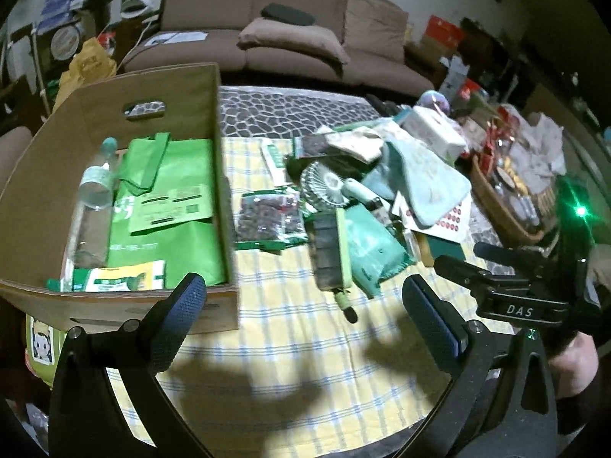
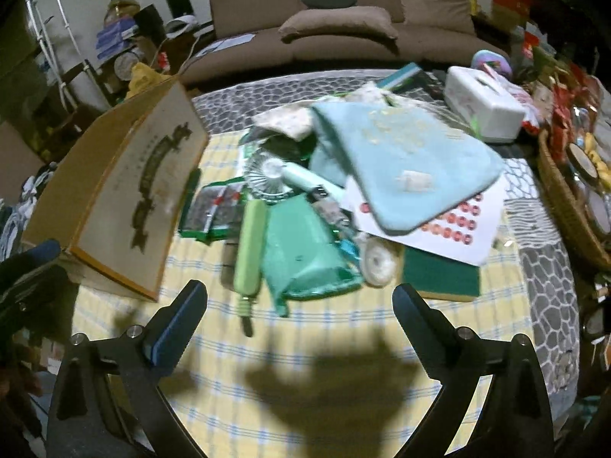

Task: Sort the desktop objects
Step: 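Withdraw both grippers from the box back over the table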

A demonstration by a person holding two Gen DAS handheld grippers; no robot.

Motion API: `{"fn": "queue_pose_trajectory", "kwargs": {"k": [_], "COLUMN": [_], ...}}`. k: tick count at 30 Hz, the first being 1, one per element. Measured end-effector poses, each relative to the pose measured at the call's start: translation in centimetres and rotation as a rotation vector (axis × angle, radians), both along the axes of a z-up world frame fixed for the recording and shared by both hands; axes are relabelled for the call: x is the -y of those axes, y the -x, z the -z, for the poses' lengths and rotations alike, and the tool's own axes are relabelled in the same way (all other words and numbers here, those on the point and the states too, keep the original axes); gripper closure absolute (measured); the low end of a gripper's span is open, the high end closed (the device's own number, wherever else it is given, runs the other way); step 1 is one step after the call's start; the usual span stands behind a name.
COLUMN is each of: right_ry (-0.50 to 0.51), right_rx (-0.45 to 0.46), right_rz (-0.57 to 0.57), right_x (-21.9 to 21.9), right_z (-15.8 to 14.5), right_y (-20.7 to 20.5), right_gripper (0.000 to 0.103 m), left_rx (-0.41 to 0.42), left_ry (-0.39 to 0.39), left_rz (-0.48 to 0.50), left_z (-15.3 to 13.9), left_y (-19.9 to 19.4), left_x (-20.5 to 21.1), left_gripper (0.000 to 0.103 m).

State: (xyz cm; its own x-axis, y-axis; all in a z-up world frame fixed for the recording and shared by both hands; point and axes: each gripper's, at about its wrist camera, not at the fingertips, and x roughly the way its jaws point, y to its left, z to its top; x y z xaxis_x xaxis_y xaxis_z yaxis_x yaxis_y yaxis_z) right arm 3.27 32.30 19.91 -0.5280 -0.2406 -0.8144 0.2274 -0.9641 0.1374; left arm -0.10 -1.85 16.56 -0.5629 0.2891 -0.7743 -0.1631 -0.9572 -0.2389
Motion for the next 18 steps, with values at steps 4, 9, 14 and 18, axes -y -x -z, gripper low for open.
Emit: {"fn": "queue_pose_trajectory", "kwargs": {"k": [4, 9, 14, 18], "right_ry": [0.001, 0.001, 0.019, 0.012], "right_rx": [-0.008, -0.017, -0.013, -0.005], "right_rz": [0.012, 0.021, 0.023, 0.054], "right_x": [-1.5, -2.8, -4.0, -6.3], "right_z": [0.1, 0.7, 1.5, 2.3], "right_y": [0.0, 0.5, 1.6, 2.8], "right_gripper": [0.004, 0.004, 0.004, 0.004], "left_rx": [0.005, 0.018, 0.042, 0.056], "left_ry": [0.009, 0.026, 0.052, 0.060], "left_rz": [0.016, 0.023, 0.032, 0.043], "left_z": [0.4, 1.2, 2.6, 3.7], "left_y": [-0.1, 0.1, 0.5, 0.9], "left_x": [-1.8, -3.7, -5.0, -5.9], "left_gripper": [0.000, 0.000, 0.000, 0.000]}}
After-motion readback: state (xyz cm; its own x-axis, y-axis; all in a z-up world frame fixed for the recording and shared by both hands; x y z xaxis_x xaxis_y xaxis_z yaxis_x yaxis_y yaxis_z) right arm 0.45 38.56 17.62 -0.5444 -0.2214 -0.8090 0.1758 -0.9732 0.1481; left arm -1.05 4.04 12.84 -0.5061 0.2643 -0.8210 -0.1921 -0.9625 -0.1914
